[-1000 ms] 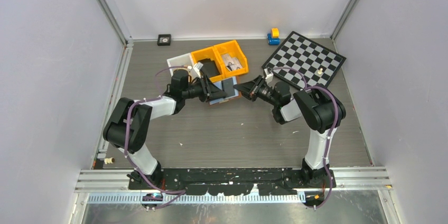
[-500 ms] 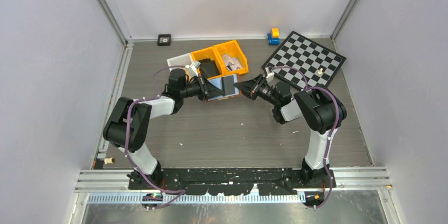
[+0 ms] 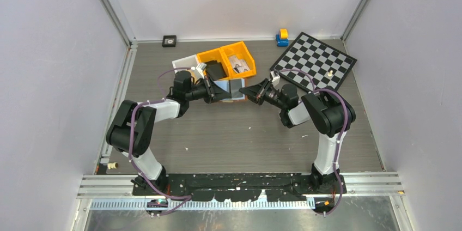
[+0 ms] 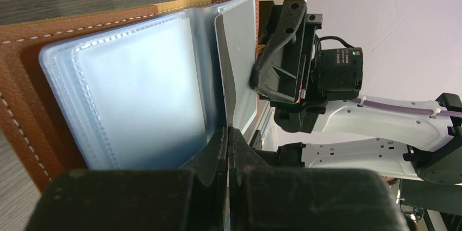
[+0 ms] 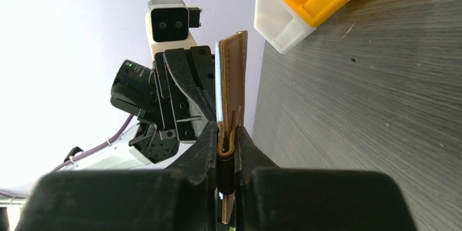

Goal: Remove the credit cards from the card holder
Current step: Remove the credit card from the card holder.

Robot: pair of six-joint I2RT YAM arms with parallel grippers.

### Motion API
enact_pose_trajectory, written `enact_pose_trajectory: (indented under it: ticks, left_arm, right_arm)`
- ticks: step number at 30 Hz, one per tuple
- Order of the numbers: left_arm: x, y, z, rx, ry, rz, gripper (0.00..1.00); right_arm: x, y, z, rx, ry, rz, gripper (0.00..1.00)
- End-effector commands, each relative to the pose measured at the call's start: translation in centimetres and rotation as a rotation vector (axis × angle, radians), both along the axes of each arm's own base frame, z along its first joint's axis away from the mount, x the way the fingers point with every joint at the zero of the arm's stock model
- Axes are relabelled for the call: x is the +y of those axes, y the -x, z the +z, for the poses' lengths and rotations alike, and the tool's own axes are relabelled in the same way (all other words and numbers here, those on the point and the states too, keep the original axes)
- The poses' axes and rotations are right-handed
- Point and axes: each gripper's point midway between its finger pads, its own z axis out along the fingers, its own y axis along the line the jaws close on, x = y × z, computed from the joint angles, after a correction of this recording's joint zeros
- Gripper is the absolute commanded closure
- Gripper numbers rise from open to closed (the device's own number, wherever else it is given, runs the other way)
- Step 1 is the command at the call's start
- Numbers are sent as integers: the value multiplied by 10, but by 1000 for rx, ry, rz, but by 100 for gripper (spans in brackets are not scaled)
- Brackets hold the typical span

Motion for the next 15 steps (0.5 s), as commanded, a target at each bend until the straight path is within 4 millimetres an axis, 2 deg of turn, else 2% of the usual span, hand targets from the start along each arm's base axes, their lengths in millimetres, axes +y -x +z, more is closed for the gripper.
enact_pose_trajectory:
  ticks: [1,3,6,11,15]
  left_arm:
    - [5,-5,16,-74,11,14,100]
    - [9,-6,12,-60,-1,27,100]
    - [14,-7,9,-46,-8,42,100]
    - [18,-7,3,-23,-42,54,100]
    - [19,-6,5,-30,-51,57,100]
  right_arm:
    - [6,4,23,-87,-14,36,96]
    - [3,3,24,-90,-14,26,97]
    - [-2,1,24,-87,-13,11,89]
    - [-5,-1,23,-84,-13,2,86]
    - [-6,-2,22,-88,-6,-2,82]
